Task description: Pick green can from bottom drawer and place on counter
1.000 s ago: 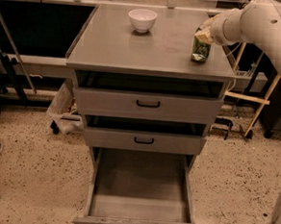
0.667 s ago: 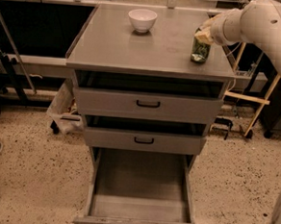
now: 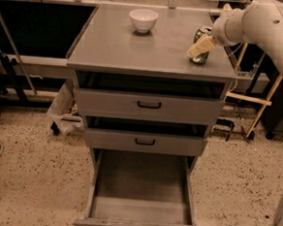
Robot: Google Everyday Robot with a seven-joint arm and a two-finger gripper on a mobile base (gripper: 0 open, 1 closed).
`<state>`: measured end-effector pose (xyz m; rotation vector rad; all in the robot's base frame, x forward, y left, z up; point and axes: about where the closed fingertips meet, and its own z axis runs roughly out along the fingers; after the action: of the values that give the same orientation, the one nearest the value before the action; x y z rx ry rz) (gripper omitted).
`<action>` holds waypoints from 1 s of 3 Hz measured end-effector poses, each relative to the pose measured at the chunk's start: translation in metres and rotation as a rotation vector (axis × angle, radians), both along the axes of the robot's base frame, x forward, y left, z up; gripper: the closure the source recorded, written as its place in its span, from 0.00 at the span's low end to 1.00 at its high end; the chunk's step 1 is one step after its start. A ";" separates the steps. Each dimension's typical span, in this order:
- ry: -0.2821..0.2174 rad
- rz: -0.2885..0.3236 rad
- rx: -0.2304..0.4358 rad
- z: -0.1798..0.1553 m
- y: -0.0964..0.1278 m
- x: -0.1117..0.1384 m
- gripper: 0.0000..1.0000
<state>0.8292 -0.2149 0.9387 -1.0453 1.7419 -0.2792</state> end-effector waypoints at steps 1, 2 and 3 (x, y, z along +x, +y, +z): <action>0.000 0.000 0.000 0.000 0.000 0.000 0.00; 0.003 0.008 -0.001 0.001 0.002 -0.012 0.00; -0.106 -0.057 -0.001 0.063 -0.020 -0.076 0.00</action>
Offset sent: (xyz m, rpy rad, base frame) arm -0.1509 0.0227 0.0189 -0.0163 0.0274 0.0857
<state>0.7530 -0.2350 1.0019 -0.9657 1.6780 -0.3646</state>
